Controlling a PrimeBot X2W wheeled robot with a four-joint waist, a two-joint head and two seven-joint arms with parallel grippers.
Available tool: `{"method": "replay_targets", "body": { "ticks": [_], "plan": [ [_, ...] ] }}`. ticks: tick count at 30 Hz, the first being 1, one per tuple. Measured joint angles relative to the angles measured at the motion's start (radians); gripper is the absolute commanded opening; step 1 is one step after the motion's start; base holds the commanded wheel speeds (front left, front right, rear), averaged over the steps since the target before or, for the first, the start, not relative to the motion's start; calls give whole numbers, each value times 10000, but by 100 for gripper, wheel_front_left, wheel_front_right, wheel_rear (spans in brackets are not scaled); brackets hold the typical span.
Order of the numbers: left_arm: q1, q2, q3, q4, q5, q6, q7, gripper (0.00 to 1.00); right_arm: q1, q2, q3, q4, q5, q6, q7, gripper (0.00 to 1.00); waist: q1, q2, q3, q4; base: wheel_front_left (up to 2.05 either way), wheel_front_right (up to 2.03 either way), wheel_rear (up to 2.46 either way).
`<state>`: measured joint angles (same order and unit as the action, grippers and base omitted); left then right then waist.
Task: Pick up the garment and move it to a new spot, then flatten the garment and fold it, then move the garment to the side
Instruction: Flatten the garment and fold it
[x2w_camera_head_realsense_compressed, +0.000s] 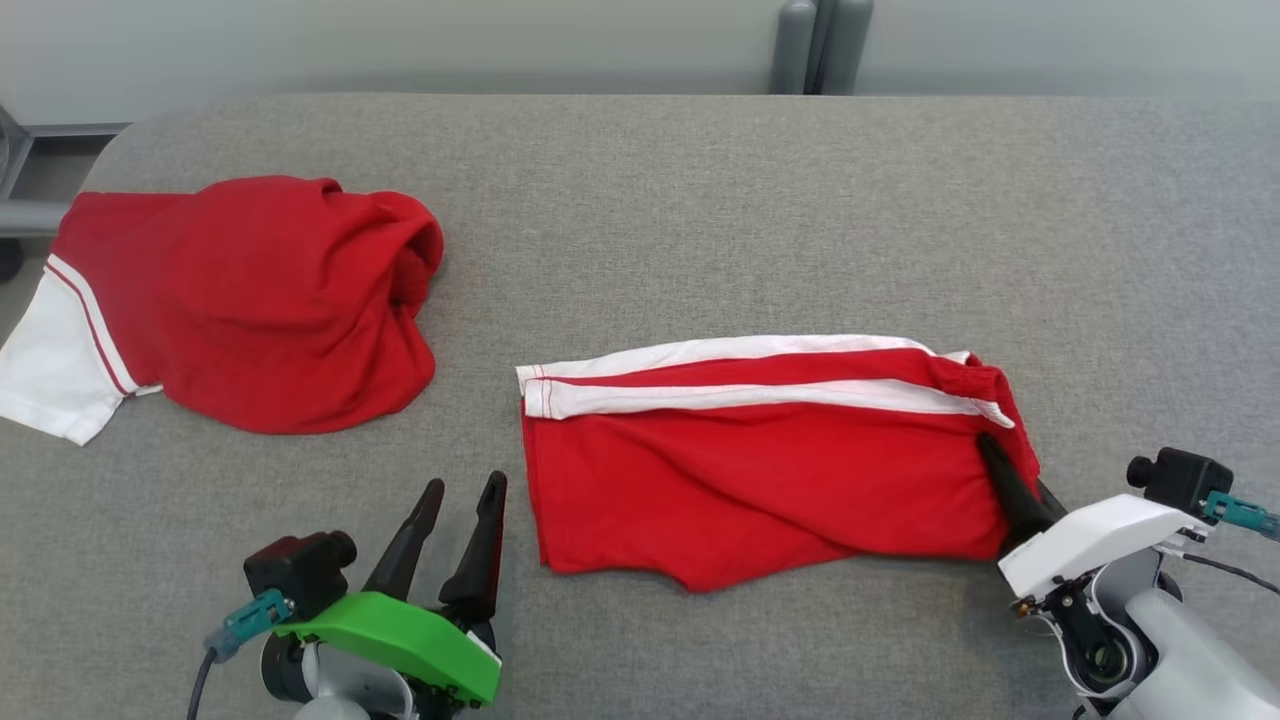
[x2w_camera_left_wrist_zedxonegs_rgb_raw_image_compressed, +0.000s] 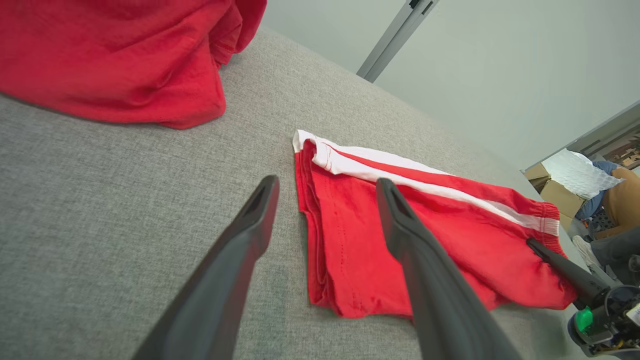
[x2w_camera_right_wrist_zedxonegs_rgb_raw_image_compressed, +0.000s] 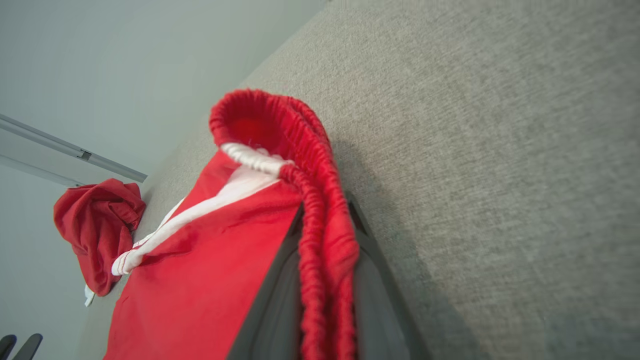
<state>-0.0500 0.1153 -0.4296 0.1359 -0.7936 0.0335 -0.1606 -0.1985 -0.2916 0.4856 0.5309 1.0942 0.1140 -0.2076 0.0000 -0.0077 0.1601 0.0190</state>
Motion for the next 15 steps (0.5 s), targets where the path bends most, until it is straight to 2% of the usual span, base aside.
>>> {"method": "replay_targets", "body": {
  "ticks": [12,15],
  "plan": [
    [102,67,33,-834,0,71,0,100,-3,-1206,-1097,-138,631,2,-35,0,0,0,-80,-630,0,0,0],
    [112,82,33,-926,0,119,12,100,-3,-1310,-1233,-140,721,2,-35,0,0,0,-87,-758,0,0,0]
  ]
}}
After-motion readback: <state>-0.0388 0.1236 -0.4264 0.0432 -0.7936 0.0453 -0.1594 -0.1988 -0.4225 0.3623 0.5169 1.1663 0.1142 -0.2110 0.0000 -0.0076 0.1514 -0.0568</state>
